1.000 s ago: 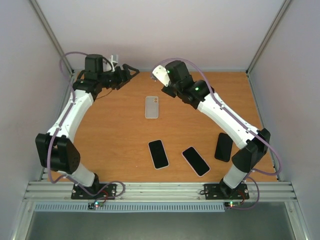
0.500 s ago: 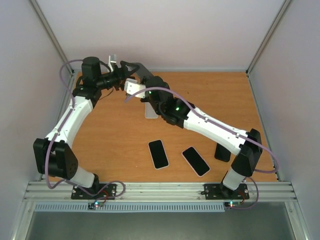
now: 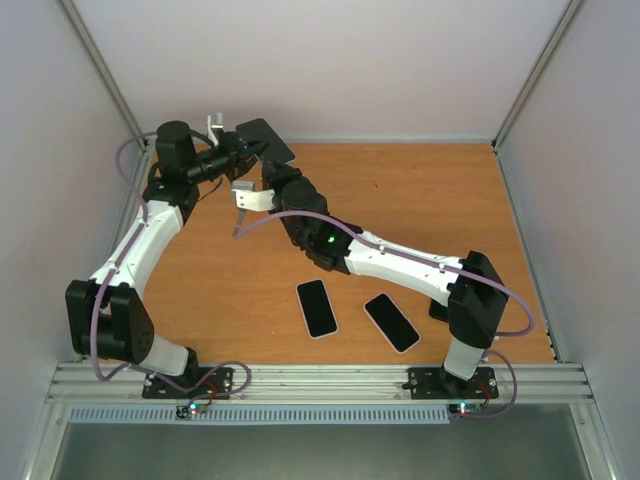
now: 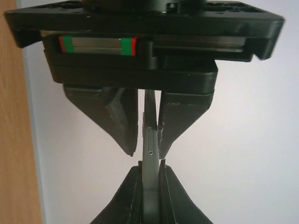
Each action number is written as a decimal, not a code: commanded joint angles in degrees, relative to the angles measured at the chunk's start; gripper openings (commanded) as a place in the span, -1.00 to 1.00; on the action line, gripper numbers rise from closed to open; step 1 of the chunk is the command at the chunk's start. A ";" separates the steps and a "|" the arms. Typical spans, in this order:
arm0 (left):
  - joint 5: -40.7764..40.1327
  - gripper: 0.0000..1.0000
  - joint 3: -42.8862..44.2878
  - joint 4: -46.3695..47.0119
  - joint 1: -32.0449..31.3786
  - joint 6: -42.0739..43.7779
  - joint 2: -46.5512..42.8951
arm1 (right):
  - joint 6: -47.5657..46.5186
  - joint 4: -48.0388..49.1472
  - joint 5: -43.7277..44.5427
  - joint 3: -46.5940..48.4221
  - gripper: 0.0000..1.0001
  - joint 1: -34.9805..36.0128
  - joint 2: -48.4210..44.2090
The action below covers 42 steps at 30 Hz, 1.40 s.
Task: Take the phone out of the phone case
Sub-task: Place the phone at the center of the board.
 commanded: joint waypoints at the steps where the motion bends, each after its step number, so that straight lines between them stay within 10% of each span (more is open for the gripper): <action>1: 0.32 -0.67 -0.84 5.63 0.59 -2.63 -1.28 | -6.55 13.06 1.41 -0.39 -0.97 0.65 -0.01; 8: -0.02 -0.99 -0.96 5.68 0.96 -3.19 -1.16 | -9.45 17.57 1.49 -2.14 -0.81 0.65 0.56; 15: 0.51 -0.99 -0.07 6.25 1.88 -2.34 -0.88 | -9.12 17.95 1.58 -4.62 0.26 0.65 -0.38; 24: 2.57 -0.99 3.66 -2.95 2.63 12.90 -0.80 | 23.14 -26.40 -0.87 0.09 0.92 -1.27 -8.33; 33: 9.23 -0.99 -0.59 0.64 2.57 25.79 -3.68 | 57.70 -66.57 -31.06 19.87 0.97 -14.38 -8.60; 42: 15.87 -0.99 -6.35 15.53 0.30 24.97 -6.40 | 81.32 -74.51 -69.14 27.51 0.97 -27.50 -5.84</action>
